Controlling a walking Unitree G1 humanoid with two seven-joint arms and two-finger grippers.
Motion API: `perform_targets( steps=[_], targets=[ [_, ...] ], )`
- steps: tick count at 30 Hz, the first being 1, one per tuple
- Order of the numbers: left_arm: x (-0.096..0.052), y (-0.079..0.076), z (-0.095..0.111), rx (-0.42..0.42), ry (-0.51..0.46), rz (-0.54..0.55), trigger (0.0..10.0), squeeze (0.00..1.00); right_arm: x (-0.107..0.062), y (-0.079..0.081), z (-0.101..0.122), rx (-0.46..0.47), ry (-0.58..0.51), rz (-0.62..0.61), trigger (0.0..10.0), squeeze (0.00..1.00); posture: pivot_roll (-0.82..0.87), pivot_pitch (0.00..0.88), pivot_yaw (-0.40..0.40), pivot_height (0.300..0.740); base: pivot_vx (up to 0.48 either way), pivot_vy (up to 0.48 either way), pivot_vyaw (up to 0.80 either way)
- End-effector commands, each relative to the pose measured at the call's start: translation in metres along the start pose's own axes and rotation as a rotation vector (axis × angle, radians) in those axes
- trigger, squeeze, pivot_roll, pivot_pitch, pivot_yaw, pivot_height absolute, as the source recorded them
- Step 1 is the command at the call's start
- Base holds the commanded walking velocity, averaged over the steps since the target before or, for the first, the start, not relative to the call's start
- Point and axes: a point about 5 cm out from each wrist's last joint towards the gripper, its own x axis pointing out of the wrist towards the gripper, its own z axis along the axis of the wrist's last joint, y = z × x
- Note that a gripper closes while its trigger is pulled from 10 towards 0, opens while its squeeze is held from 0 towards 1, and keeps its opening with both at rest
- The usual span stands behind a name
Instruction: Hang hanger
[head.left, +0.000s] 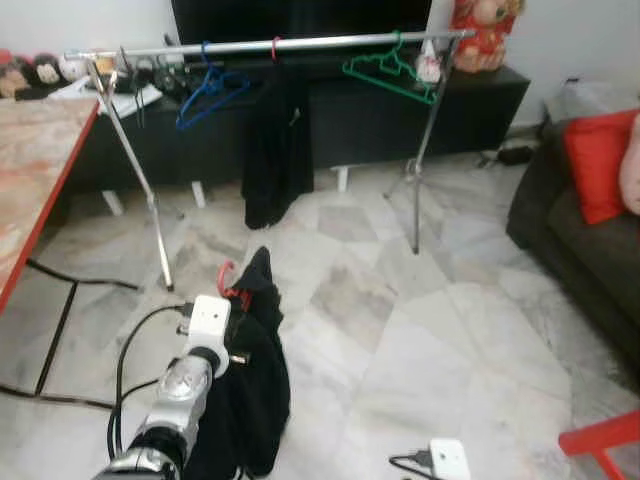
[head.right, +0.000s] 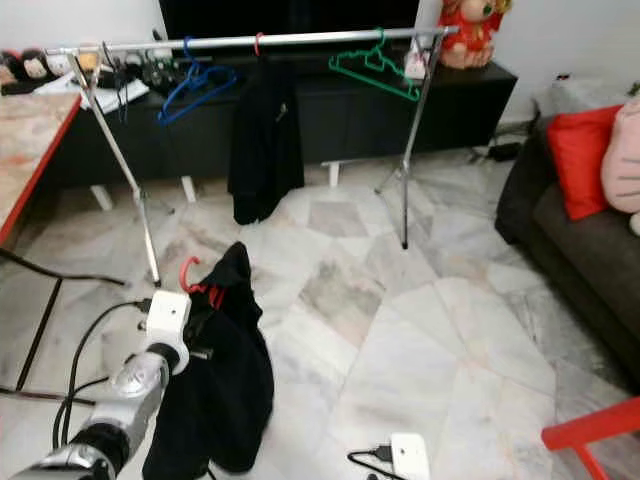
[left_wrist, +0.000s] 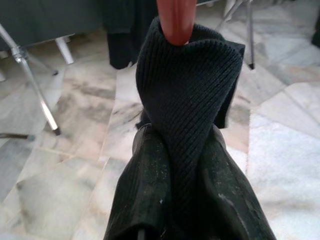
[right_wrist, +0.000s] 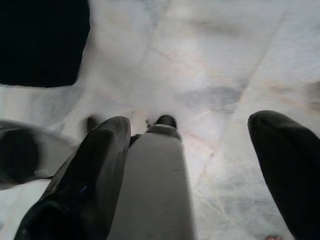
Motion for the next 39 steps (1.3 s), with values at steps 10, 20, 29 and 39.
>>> perform_targets(
  steps=[10, 20, 29, 39],
  targets=[
    [0.002, 0.007, 0.01, 0.009, -0.038, 0.011, 10.0, 0.0, 0.0, 0.004, -0.004, 0.01, 0.007, 0.009, 10.0, 0.0, -0.05, 0.0, -0.006, 0.74, 0.0, 0.152, 0.0],
    [0.002, 0.005, 0.007, 0.032, -0.023, -0.001, 10.0, 0.0, 0.0, 0.007, -0.003, 0.01, 0.005, 0.014, 10.0, 0.0, -0.05, 0.0, -0.006, 0.74, 0.0, 0.0, 0.0],
    [0.002, 0.004, 0.008, 0.025, -0.029, -0.008, 10.0, 0.0, 0.001, 0.013, 0.001, 0.008, -0.003, 0.019, 10.0, 0.0, -0.05, 0.0, -0.006, 0.74, 0.0, 0.0, 0.0],
    [0.002, 0.004, 0.008, 0.023, -0.032, -0.009, 10.0, 0.0, 0.002, 0.008, 0.005, 0.006, -0.01, 0.015, 10.0, 0.0, -0.05, 0.0, -0.006, 0.74, 0.0, 0.0, 0.0]
  ],
)
